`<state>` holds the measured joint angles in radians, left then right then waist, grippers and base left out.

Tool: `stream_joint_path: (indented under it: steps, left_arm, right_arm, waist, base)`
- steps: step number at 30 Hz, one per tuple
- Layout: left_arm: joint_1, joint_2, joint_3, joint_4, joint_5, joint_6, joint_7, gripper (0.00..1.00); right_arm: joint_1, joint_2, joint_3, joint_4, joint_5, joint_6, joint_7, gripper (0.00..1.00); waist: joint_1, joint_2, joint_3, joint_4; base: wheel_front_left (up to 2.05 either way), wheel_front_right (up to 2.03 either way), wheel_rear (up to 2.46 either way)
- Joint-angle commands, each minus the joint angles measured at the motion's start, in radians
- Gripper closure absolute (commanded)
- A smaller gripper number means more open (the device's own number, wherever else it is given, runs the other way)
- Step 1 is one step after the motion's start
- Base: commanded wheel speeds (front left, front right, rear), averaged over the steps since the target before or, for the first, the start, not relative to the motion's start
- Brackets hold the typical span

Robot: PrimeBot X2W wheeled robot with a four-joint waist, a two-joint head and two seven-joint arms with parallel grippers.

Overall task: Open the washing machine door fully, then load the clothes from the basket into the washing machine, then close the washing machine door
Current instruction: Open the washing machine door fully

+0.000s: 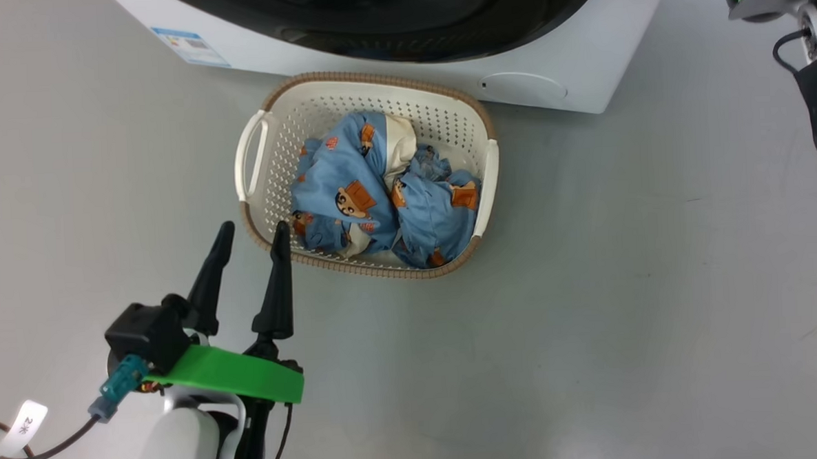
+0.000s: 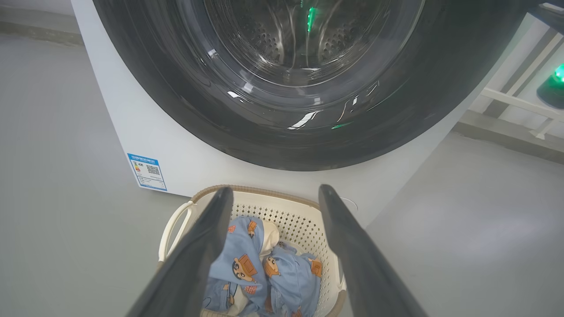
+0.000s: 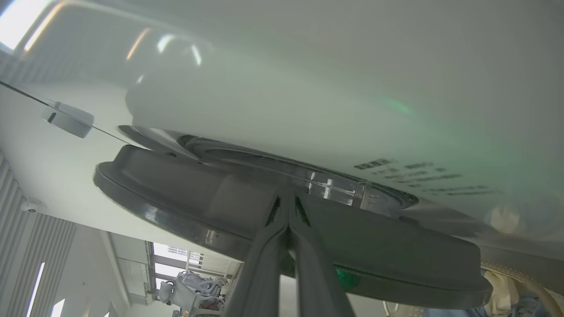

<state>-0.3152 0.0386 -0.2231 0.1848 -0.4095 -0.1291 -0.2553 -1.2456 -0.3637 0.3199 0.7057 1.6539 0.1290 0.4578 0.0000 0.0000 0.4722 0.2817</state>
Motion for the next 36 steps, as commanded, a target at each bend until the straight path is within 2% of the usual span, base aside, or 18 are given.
stream_joint_path:
  steps: [1,18,36]
  left_arm:
    - [-0.019,0.02,0.024,-0.028,-0.01,-0.002,-0.006,0.0]
    - [-0.048,0.013,0.007,-0.032,-0.026,-0.002,-0.006,0.0]
    - [-0.01,0.012,0.034,-0.017,-0.011,-0.002,-0.006,0.0]
  right_arm:
    - [-0.028,0.013,0.006,-0.018,-0.016,0.002,0.011,1.0]
    - [-0.098,0.032,0.03,0.026,-0.044,0.002,0.091,1.0]
    - [0.114,0.066,0.091,-0.091,-0.058,0.002,0.164,1.0]
  waist:
    - [0.0,0.0,0.017,0.015]
    - [0.0,0.0,0.05,0.053]
    - [0.0,0.0,-0.049,0.009]
  base:
    - [0.0,0.0,0.0]
    - [0.0,0.0,0.0]
    - [0.0,0.0,0.0]
